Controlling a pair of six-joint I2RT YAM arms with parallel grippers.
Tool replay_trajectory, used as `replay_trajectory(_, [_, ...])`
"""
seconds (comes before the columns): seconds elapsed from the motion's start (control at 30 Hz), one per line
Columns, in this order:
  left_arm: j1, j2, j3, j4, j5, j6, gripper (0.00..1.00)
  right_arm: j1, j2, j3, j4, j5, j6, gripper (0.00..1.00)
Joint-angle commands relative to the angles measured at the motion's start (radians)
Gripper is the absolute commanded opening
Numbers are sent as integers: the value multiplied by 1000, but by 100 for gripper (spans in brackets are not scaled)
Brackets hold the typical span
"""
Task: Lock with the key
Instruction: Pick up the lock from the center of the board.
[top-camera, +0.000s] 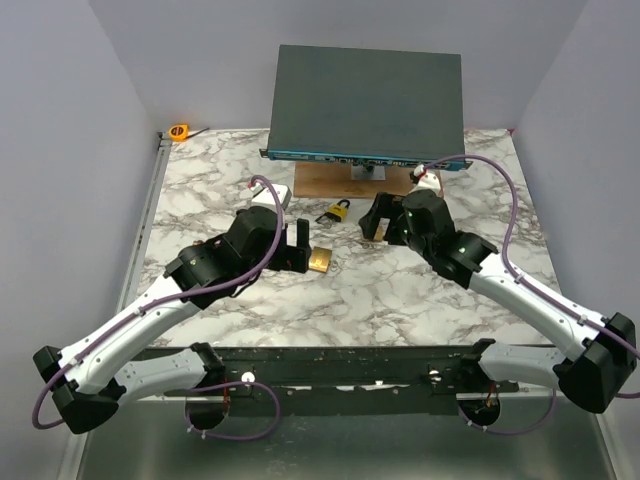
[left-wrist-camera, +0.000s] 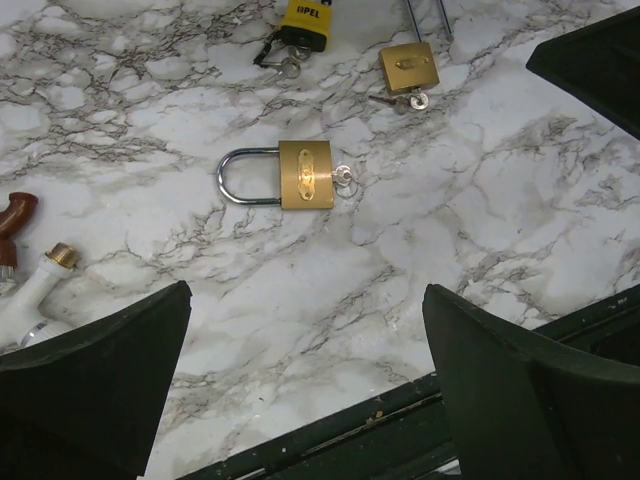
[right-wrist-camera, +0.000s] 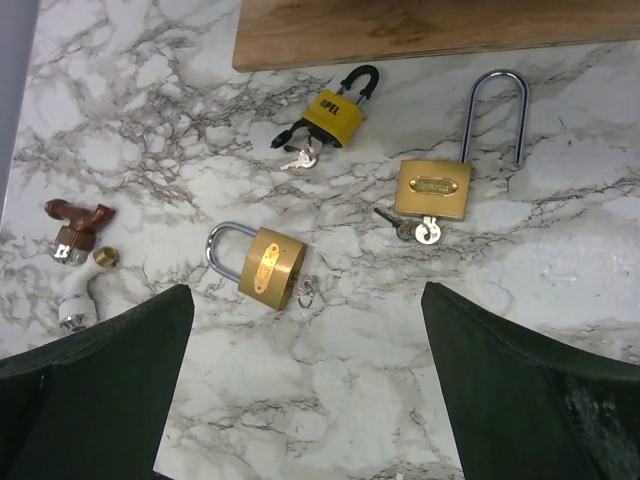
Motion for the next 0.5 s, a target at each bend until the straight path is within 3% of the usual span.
replay_trajectory(0.0, [-3, 21, 39, 5, 12, 10, 98, 1, 4, 3, 28, 33, 22, 100])
replay_trajectory(0.2, [8, 25, 37, 4, 9, 14, 98, 1, 79, 0, 44, 49, 58, 100])
replay_trajectory(0.47, [62, 16, 25, -34, 68, -28, 99, 1, 396, 133, 40, 145, 95, 100])
